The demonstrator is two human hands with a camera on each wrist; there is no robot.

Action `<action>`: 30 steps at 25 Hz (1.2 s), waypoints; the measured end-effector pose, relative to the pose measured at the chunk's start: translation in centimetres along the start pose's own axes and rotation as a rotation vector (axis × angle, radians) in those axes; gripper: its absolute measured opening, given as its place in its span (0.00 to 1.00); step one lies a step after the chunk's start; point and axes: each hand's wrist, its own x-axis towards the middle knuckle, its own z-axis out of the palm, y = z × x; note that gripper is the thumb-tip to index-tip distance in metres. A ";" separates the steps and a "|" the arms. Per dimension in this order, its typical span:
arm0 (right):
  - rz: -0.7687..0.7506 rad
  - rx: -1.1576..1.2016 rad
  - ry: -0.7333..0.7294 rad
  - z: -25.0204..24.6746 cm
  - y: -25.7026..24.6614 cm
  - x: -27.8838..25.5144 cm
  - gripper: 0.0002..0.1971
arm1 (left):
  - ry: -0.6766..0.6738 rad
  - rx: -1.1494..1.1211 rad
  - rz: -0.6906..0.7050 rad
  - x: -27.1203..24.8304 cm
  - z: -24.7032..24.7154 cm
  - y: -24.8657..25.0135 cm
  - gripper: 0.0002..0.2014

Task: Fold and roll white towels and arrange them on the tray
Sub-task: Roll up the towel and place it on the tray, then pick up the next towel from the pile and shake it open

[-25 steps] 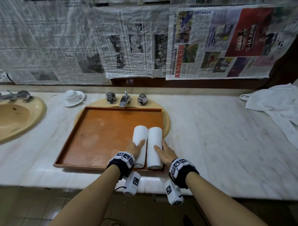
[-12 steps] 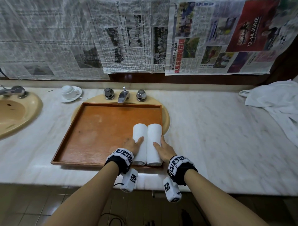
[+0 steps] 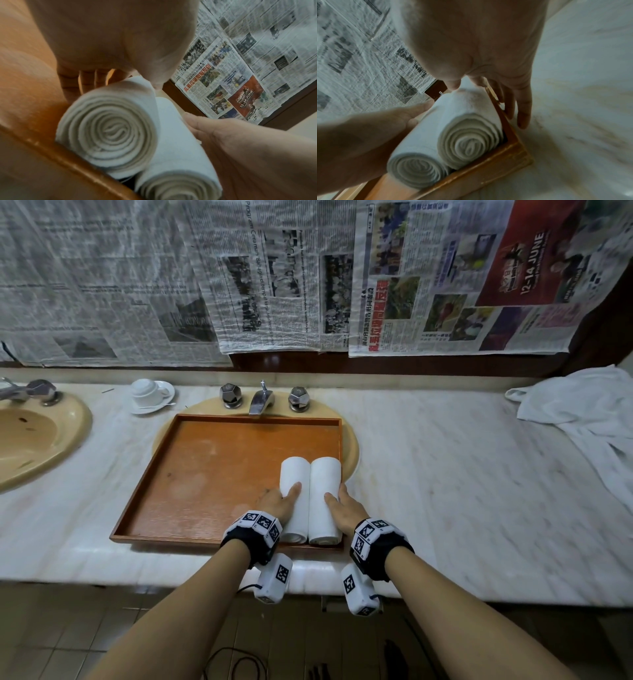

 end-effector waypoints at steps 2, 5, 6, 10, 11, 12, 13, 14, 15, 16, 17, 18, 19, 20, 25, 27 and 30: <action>-0.018 -0.022 0.016 -0.9 -0.9 -0.4 0.32 | 0.104 0.033 -0.020 -0.7 -0.7 0.6 0.40; -0.109 -0.048 0.047 -4.2 -2.9 -1.2 0.26 | 0.339 0.011 0.053 -2.2 -2.0 3.4 0.32; -0.134 -0.048 0.068 -5.8 -3.5 -1.5 0.25 | 0.399 -0.014 0.108 -2.8 -2.1 4.9 0.28; -0.236 -0.018 0.180 -12.2 -3.6 -2.5 0.23 | 0.429 -0.096 0.360 -4.1 -0.1 12.6 0.22; -0.259 -0.009 0.220 -14.4 -2.7 -2.7 0.24 | 0.395 -0.102 0.424 -4.4 1.3 15.4 0.21; -0.273 0.007 0.248 -16.1 -1.6 -2.8 0.24 | 0.358 -0.111 0.470 -4.7 2.8 17.8 0.20; -0.273 0.027 0.288 -18.6 0.2 -3.1 0.24 | 0.308 -0.116 0.517 -5.2 5.0 21.1 0.19; -0.260 0.038 0.334 -21.2 2.5 -3.4 0.23 | 0.254 -0.116 0.563 -5.9 7.5 24.3 0.19; -0.237 0.047 0.378 -23.4 4.6 -3.6 0.22 | 0.204 -0.094 0.599 -6.7 9.7 26.9 0.18; -0.204 0.051 0.432 -26.5 7.8 -4.1 0.21 | 0.152 -0.073 0.650 -7.5 12.9 30.1 0.18; -0.167 0.051 0.467 -29.0 10.6 -4.7 0.21 | 0.105 -0.044 0.685 -8.1 15.7 32.7 0.18; -0.121 0.062 0.512 -31.9 14.3 -5.5 0.20 | 0.055 -0.014 0.735 -8.9 19.1 35.7 0.18; -0.069 0.063 0.565 -34.6 18.0 -6.6 0.19 | 0.002 0.019 0.777 -9.9 22.3 38.6 0.17; -0.017 0.051 0.623 -36.7 21.3 -7.6 0.19 | -0.038 0.050 0.819 -10.7 25.0 40.8 0.16; 0.517 -0.220 1.016 -43.2 36.5 -14.8 0.33 | -0.263 0.272 1.104 -15.5 38.3 49.5 0.16; 0.622 -0.292 1.008 -43.8 40.4 -16.9 0.31 | -0.352 0.428 1.190 -17.1 42.2 51.6 0.26; 0.527 -0.315 1.057 -45.1 43.2 -18.9 0.18 | -0.472 0.621 1.285 -19.0 46.5 53.0 0.33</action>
